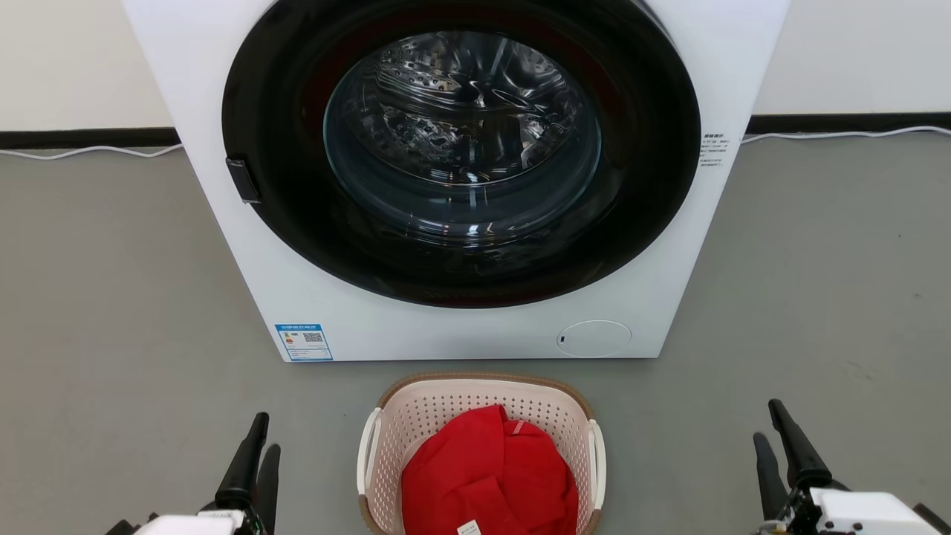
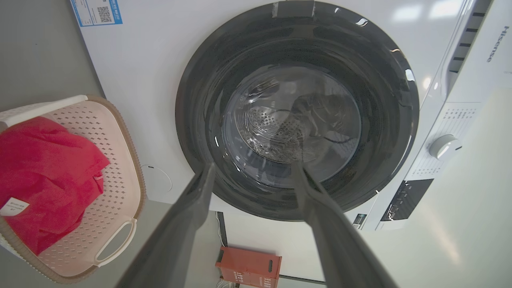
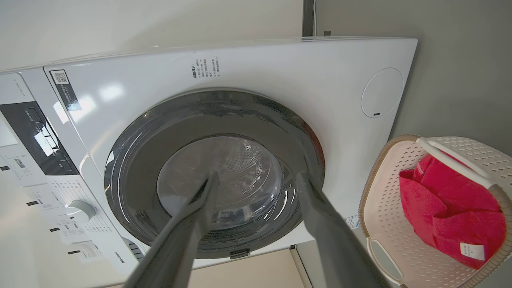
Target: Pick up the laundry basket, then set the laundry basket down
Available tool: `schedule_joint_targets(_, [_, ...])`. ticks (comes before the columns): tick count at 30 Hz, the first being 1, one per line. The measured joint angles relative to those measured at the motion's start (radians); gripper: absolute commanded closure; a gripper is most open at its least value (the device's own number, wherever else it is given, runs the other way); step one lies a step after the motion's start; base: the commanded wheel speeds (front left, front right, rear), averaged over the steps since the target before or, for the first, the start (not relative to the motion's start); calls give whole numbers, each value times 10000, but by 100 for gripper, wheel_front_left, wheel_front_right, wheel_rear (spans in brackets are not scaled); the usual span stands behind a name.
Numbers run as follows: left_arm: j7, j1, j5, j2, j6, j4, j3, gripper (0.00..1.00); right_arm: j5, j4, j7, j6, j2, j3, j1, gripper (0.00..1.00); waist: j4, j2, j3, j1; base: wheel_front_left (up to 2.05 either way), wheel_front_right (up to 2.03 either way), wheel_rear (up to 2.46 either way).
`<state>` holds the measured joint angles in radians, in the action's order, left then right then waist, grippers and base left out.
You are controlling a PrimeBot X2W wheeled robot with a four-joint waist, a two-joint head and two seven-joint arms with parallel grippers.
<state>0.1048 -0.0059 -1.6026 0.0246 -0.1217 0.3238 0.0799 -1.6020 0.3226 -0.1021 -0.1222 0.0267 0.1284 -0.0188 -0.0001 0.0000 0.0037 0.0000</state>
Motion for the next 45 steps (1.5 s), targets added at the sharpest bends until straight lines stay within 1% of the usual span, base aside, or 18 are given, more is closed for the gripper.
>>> schedule_joint_targets(11, [-295,121,-19,0,0,-109,-211,0,25,-127,238,2,-6,-198,141,0,5,0,21,4,0,0,0])
schedule_joint_targets(17, [-453,121,217,13,0,-121,-309,0,495,-140,424,2,38,-328,141,0,1,0,44,3,0,0,0])
schedule_joint_targets(30, [-865,121,1455,17,0,-121,-320,0,2573,-199,784,2,52,-347,141,0,11,0,43,2,0,0,0])
schedule_joint_targets(39, [-1078,121,2683,25,-2,-121,-320,0,4332,-320,1037,2,119,-418,140,0,30,0,40,1,0,0,0])
schedule_joint_targets(45, [-1264,121,3691,35,-2,-107,-316,0,5524,-476,1172,2,194,-458,138,0,51,0,33,2,0,0,0])
